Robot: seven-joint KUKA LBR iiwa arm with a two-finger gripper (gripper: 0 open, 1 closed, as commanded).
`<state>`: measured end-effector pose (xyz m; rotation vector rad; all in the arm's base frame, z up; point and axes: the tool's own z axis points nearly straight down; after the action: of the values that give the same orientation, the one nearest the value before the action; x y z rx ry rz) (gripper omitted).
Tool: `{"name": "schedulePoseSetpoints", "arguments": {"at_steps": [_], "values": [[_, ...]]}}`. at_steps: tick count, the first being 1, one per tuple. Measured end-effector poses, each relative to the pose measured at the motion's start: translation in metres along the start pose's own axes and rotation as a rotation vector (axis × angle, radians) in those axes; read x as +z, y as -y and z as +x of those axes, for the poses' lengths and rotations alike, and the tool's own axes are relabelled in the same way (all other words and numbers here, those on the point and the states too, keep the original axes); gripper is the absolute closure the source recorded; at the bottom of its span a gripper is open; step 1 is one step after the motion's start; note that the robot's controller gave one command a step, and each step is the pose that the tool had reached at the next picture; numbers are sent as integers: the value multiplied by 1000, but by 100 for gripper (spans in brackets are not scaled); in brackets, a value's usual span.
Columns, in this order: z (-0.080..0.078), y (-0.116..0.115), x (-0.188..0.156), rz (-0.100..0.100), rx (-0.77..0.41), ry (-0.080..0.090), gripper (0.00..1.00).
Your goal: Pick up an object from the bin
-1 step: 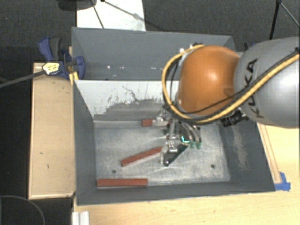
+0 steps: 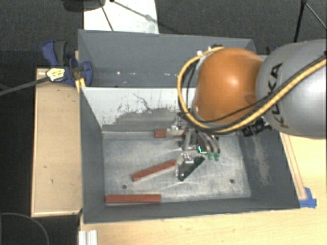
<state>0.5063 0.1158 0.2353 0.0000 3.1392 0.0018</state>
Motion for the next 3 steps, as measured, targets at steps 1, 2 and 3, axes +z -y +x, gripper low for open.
{"name": "schedulePoseSetpoints", "arguments": {"at_steps": [1, 2, 3], "values": [[-5, 0, 11, -1, -29, 8, 0], [-17, 3, 81, 0, -78, 5, 0], [-38, 5, 161, -2, -76, 8, 100]]}}
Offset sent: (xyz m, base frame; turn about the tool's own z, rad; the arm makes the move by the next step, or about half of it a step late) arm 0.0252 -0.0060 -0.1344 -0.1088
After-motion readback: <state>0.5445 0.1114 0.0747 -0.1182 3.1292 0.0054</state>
